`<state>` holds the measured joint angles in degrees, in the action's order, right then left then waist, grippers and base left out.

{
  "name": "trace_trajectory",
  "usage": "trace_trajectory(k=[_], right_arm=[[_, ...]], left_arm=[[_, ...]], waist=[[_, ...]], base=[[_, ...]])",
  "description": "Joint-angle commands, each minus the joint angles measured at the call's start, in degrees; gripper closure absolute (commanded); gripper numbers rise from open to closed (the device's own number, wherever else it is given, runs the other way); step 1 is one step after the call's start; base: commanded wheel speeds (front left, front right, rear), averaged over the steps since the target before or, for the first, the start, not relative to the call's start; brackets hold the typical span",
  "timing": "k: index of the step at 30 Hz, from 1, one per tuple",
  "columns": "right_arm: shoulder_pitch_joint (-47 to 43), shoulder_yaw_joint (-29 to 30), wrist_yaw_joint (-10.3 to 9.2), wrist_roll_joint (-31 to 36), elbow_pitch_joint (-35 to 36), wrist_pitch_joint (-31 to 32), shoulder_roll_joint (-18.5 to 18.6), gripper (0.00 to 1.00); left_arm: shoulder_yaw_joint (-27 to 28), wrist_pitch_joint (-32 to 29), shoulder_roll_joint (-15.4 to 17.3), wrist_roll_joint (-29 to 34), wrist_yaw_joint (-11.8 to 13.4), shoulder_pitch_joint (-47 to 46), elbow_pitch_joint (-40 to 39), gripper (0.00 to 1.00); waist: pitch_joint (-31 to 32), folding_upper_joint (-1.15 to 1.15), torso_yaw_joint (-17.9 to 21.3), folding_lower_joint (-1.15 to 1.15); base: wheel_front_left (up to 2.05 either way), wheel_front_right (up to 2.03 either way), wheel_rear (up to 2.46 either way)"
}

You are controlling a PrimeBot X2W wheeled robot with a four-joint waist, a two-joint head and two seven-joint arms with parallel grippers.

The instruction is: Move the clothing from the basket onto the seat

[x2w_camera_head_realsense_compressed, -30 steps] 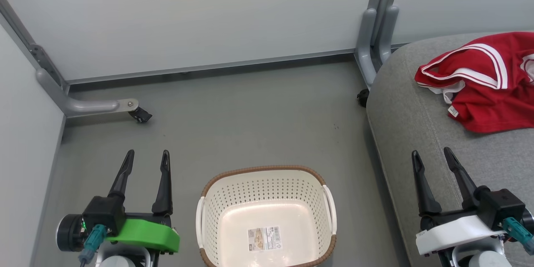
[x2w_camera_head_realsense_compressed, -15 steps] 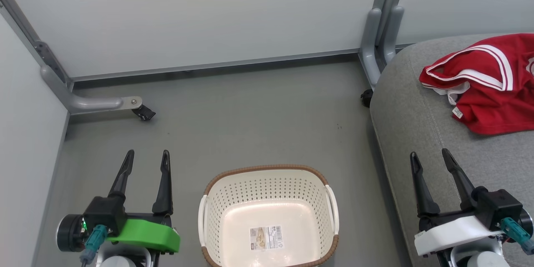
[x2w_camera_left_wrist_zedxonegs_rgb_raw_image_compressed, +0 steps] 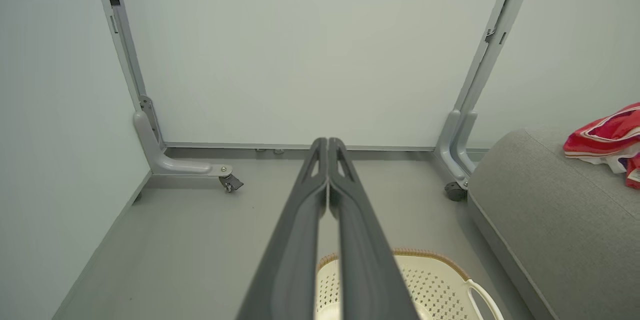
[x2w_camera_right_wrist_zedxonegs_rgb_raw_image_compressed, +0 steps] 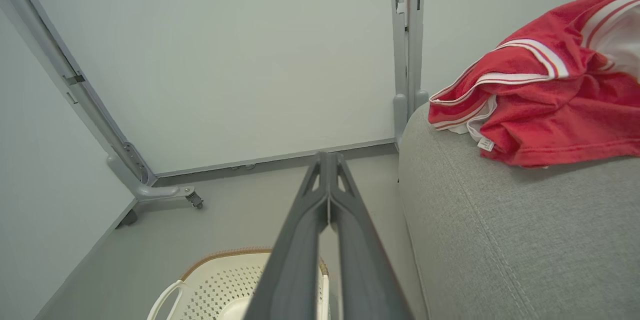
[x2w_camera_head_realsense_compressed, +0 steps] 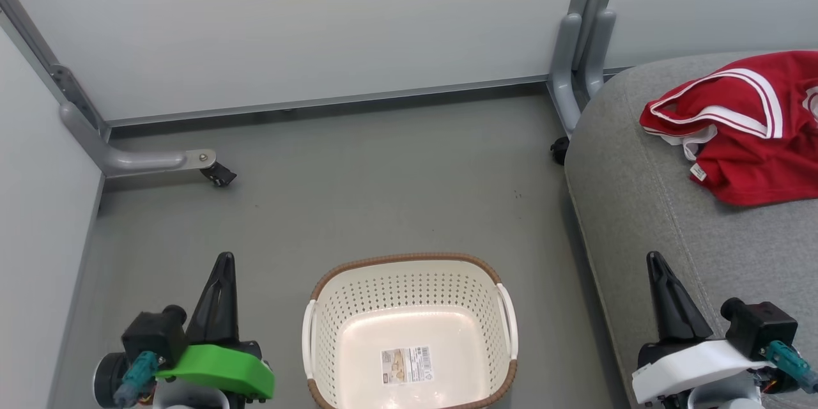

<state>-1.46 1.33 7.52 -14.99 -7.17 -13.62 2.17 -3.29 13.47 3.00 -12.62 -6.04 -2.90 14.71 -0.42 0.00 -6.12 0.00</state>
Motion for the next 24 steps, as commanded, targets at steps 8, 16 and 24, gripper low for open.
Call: trace_trajectory(k=[8,16,24], right_arm=[[1.75,0.78,-0.01,-10.11,-0.13,2.43,0.39,1.00],[2.49,1.24,-0.01,-17.76,-0.86,4.40,0.50,1.00],[3.17,1.68,-0.01,-24.92,-1.55,6.25,0.58,1.00]], left_arm=[[1.51,-2.37,0.10,-10.42,-0.26,-1.08,-1.00,1.00],[2.43,-4.31,0.08,-18.28,-0.42,-1.37,-1.05,1.00],[3.29,-6.18,0.05,-25.66,-0.53,-1.70,-1.06,1.00]], waist=[[0.02,0.00,0.43,0.00],[0.03,0.00,0.84,0.00],[0.05,0.00,1.25,0.00]], base=[[0.00,0.00,0.00],[0.00,0.00,0.00],[0.00,0.00,0.00]])
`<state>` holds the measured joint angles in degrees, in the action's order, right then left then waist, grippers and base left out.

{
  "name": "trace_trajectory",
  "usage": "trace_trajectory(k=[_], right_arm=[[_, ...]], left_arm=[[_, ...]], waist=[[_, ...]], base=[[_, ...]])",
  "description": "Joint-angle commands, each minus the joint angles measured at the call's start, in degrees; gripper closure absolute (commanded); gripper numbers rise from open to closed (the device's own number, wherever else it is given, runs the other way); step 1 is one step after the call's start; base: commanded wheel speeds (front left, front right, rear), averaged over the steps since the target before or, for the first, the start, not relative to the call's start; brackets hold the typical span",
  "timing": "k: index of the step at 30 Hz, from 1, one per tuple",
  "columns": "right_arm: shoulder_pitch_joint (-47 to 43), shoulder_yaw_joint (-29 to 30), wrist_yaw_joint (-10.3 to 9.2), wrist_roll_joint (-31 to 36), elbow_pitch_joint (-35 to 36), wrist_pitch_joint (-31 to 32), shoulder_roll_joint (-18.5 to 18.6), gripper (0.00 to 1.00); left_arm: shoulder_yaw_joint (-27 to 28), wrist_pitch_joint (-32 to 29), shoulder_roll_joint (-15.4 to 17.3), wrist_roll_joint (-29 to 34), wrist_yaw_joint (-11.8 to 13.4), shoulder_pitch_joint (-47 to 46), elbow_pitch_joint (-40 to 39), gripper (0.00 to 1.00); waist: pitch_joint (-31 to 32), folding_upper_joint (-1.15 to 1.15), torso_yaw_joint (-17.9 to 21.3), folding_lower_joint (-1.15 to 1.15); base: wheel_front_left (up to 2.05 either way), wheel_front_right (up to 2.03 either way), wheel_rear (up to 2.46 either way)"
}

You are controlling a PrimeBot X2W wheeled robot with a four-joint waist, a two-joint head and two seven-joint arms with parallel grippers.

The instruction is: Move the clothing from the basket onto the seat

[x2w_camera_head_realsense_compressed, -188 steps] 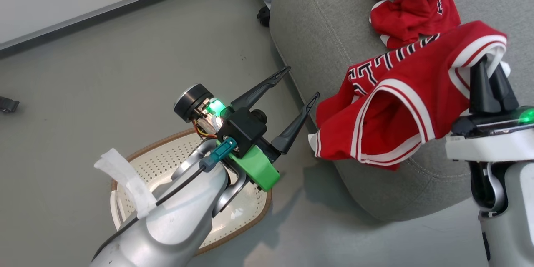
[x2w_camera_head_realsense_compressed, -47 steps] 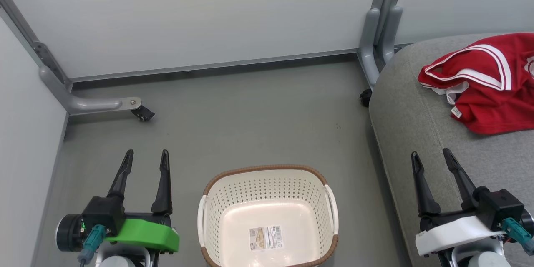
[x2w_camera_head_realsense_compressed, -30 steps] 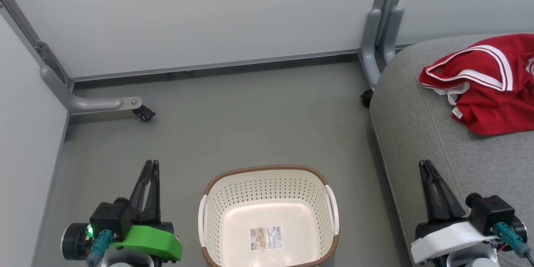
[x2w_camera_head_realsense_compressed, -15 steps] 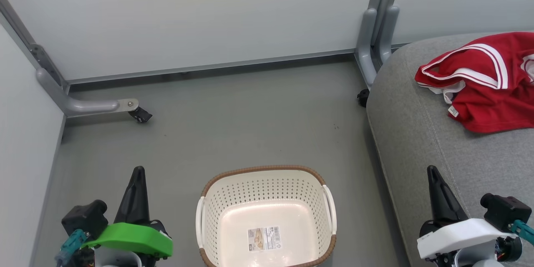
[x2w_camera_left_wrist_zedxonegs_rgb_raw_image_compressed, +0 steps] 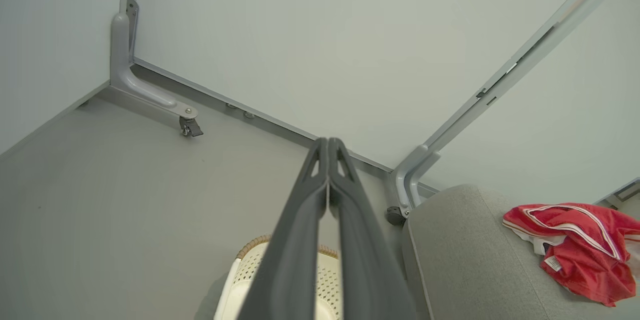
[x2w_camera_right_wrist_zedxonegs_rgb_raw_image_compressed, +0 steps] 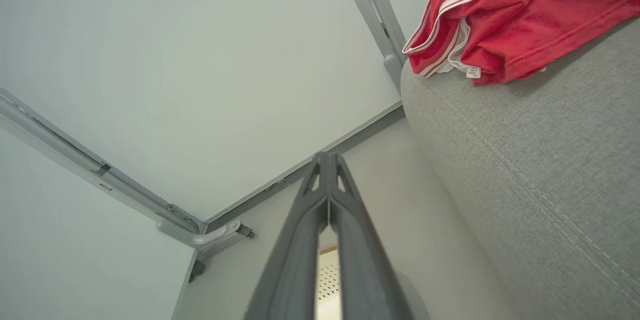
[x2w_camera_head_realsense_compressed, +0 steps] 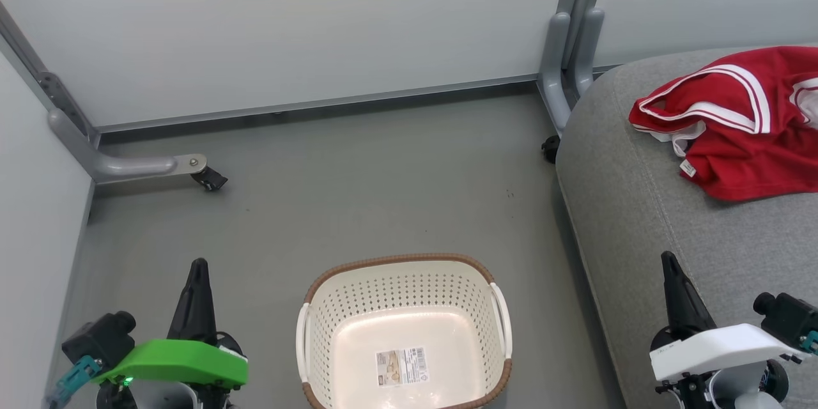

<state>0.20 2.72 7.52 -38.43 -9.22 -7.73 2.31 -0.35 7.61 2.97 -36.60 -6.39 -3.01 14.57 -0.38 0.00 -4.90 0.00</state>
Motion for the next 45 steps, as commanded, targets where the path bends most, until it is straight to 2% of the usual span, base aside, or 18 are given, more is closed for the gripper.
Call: trace_trajectory(k=[1,20,45], right_arm=[[1.57,0.34,-0.01,-2.23,0.44,0.55,0.45,1.00],[2.93,1.27,-0.02,-16.48,-0.97,4.28,0.59,1.00],[4.35,2.28,-0.02,-31.60,-2.51,8.32,0.70,1.00]], left_arm=[[0.44,-0.52,0.09,-2.43,-0.20,-1.62,-0.93,1.00],[2.25,-4.26,0.05,-17.06,-0.50,-2.31,-0.89,1.00],[4.20,-8.30,0.00,-32.63,-0.78,-2.93,-0.80,1.00]], waist=[[0.00,0.00,0.08,0.00],[0.04,0.00,1.04,0.00],[0.09,0.00,2.30,0.00]], base=[[0.00,0.00,0.00],[0.00,0.00,0.00],[0.00,0.00,0.00]])
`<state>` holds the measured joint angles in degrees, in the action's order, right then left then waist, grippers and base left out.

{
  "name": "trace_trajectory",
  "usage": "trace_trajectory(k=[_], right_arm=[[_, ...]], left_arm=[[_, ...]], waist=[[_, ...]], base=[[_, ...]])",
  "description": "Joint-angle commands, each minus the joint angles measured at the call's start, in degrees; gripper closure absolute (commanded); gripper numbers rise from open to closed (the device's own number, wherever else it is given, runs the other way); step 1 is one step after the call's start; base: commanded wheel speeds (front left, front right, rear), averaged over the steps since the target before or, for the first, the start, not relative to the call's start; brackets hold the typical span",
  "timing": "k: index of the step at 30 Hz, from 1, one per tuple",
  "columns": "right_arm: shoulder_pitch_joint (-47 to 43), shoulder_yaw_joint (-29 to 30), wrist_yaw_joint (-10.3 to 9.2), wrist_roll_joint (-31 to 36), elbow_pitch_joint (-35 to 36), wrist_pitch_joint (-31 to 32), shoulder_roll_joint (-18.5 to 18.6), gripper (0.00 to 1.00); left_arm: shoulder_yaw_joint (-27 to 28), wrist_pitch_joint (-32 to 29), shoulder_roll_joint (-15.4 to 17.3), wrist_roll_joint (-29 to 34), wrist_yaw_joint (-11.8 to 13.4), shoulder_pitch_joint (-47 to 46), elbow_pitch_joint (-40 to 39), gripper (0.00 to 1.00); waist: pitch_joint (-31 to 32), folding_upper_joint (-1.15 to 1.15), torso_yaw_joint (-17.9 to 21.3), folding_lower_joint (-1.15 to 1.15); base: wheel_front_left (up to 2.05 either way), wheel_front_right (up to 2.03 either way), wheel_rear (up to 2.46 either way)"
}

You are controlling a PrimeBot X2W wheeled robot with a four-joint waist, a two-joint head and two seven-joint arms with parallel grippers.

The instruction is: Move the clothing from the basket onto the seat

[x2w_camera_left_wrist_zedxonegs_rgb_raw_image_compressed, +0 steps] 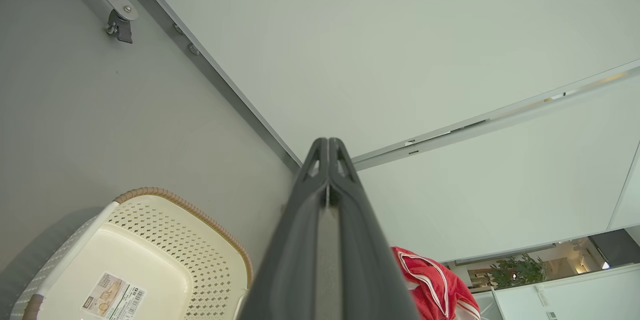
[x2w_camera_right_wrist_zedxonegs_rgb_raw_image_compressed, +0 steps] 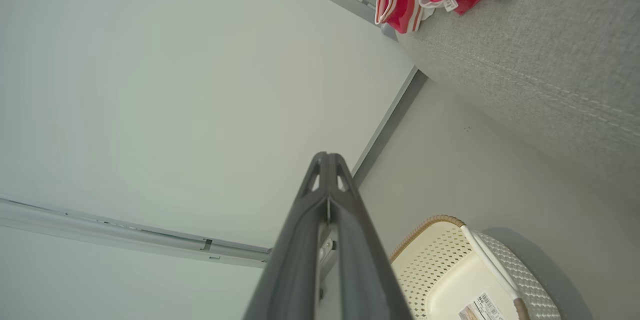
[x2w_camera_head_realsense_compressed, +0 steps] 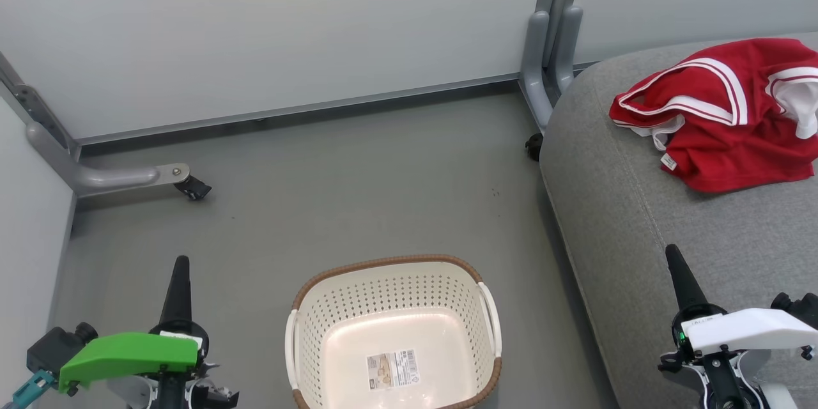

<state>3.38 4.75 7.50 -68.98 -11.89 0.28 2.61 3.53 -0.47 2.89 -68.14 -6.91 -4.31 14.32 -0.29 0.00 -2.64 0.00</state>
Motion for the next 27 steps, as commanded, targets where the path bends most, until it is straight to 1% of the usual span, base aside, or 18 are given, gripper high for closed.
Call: trace_trajectory(k=[1,27], right_arm=[[1.20,0.28,0.00,-1.52,0.11,0.41,0.41,1.00],[2.32,1.15,-0.01,-14.08,-1.22,3.82,0.49,1.00]], left_arm=[[0.39,-0.39,0.08,-1.61,-0.24,-1.63,-0.54,1.00],[1.96,-3.66,0.04,-14.47,-0.57,-1.94,-0.42,1.00]], waist=[[0.00,0.00,0.08,0.00],[0.06,0.00,1.39,0.00]], base=[[0.00,0.00,0.00],[0.00,0.00,0.00]])
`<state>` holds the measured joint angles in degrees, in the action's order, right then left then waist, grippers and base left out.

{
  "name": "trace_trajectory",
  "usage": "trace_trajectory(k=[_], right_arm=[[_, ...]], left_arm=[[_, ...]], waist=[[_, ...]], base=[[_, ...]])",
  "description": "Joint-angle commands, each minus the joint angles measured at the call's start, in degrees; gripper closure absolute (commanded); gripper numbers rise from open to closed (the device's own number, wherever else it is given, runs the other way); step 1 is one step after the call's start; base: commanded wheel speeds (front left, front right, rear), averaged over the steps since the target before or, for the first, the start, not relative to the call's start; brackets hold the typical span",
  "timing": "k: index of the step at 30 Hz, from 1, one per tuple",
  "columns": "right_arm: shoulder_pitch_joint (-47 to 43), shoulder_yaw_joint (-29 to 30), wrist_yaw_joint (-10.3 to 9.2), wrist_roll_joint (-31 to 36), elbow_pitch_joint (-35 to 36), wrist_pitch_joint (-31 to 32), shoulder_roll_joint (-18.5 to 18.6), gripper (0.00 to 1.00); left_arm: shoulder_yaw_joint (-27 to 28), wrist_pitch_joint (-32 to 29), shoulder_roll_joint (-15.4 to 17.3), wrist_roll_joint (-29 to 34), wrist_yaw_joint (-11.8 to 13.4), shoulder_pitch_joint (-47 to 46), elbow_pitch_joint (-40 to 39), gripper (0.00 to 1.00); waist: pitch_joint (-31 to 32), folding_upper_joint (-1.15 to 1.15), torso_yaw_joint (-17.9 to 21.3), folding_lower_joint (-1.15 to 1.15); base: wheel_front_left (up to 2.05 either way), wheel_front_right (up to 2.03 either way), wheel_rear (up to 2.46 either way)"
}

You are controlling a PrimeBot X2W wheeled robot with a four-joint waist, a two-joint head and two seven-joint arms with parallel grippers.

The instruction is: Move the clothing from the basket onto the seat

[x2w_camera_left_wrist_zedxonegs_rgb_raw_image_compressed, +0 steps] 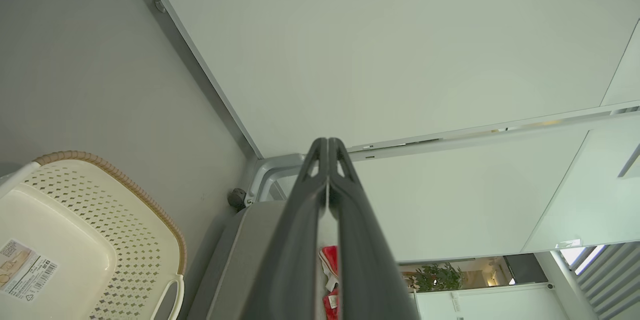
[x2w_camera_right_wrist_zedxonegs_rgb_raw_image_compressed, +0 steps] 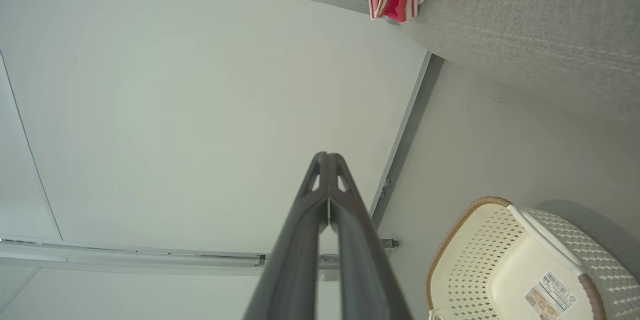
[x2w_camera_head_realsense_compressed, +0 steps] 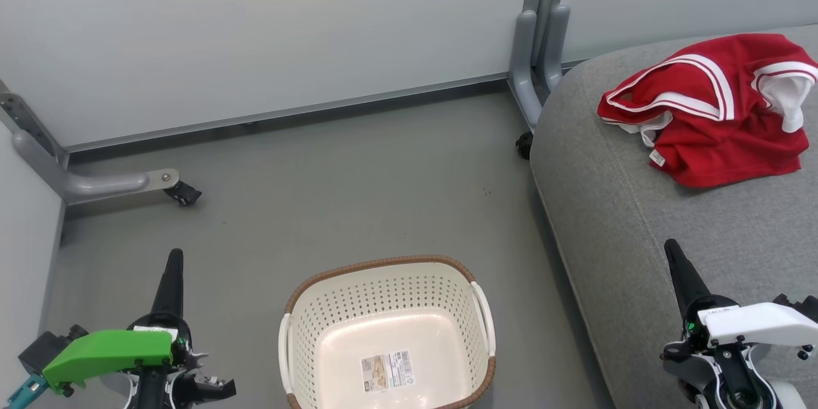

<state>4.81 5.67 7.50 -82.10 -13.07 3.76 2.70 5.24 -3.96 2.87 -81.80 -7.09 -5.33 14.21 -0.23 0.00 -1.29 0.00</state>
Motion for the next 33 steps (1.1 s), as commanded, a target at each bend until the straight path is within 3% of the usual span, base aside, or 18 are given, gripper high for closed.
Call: trace_trajectory(k=[1,24,33], right_arm=[[0.92,0.25,-0.01,-1.36,-0.07,0.44,0.39,1.00],[1.65,0.90,-0.02,-10.37,-1.06,2.89,0.42,1.00],[1.65,0.91,-0.02,-10.47,-1.07,2.88,0.40,1.00]], left_arm=[[0.32,-0.30,0.06,-1.24,-0.39,-0.95,-0.32,1.00],[1.47,-2.70,0.02,-10.71,-0.56,-1.33,-0.22,1.00],[1.46,-2.79,0.02,-10.68,-0.51,-1.21,-0.20,1.00]], waist=[[0.00,0.00,0.08,0.00],[0.05,0.00,1.24,0.00],[0.05,0.00,1.29,0.00]], base=[[0.00,0.00,0.00],[0.00,0.00,0.00],[0.00,0.00,0.00]])
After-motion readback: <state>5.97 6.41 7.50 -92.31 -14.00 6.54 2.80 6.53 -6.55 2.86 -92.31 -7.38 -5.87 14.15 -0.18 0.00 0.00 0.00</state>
